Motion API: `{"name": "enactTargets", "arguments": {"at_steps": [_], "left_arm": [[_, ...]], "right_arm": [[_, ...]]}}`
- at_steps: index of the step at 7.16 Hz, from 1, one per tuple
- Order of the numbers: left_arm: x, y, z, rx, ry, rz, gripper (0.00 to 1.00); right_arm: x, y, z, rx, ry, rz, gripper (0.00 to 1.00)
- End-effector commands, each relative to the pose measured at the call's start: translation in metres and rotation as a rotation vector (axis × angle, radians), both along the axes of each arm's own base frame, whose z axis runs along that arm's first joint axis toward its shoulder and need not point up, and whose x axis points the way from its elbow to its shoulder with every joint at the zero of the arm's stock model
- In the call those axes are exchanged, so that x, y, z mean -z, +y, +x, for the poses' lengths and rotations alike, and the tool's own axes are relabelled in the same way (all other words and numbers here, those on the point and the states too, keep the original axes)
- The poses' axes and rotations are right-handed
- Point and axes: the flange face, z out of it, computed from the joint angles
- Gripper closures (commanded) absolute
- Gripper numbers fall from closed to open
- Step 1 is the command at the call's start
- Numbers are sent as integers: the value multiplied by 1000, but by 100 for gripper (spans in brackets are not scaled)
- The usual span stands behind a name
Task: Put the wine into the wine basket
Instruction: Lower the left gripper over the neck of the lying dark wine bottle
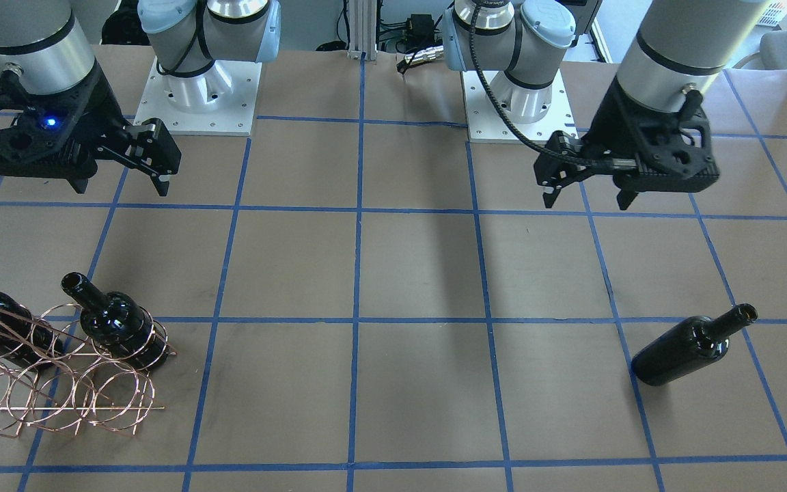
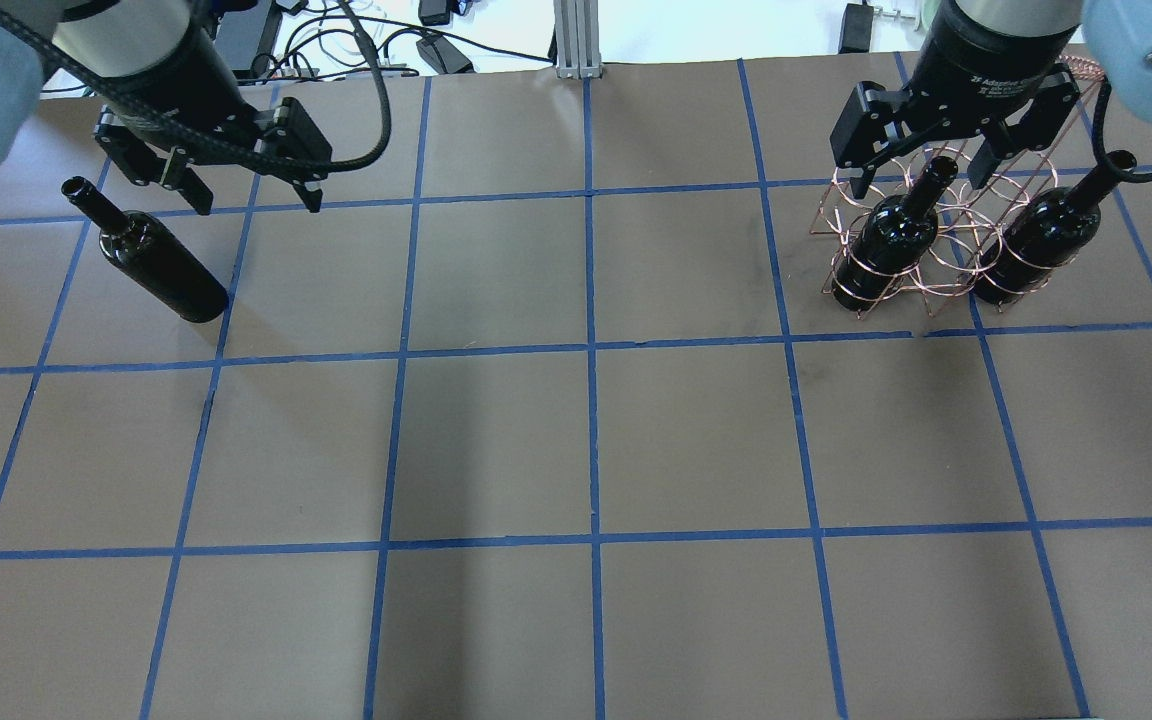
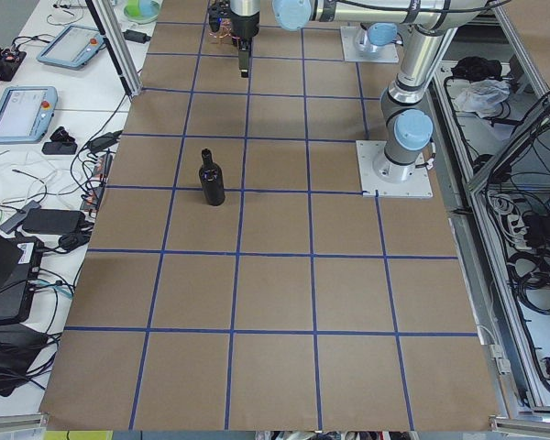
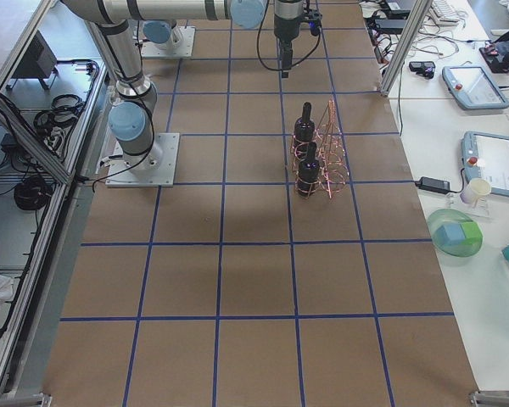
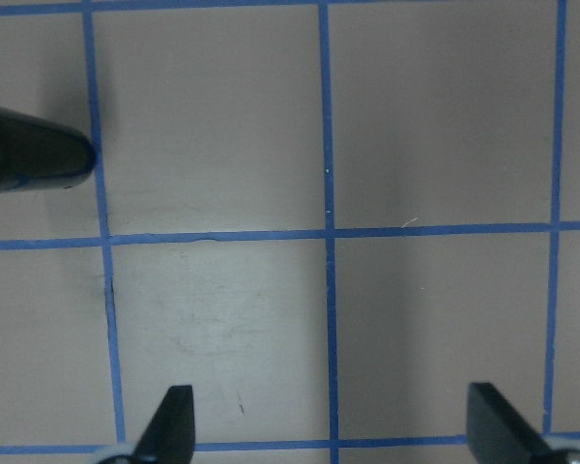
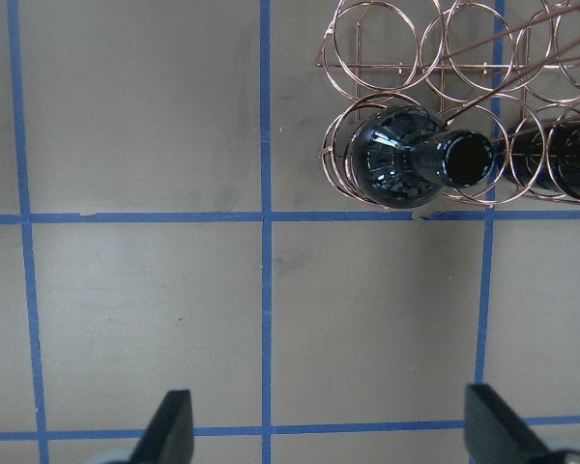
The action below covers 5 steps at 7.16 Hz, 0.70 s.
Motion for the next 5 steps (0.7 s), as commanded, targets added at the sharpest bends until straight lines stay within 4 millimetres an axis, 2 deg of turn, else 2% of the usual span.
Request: {"name": "enactTargets", "arguments": {"at_steps": [1,3,4,5], "left_arm": [[9,-15,92,-73,-4,12,0],[24,-35,154,-56,-22,-24,0],[45,-51,182,-34,-25,-24,0],[64,-64,196,-27,-27,-20,0]], "right_arm": [[0,0,0,-1,0,0,0],[1,-1,0,1,-3,-1,0],[2,-1,-1,1,0,2,0],[2,-1,0,1,-4,0,0]]}}
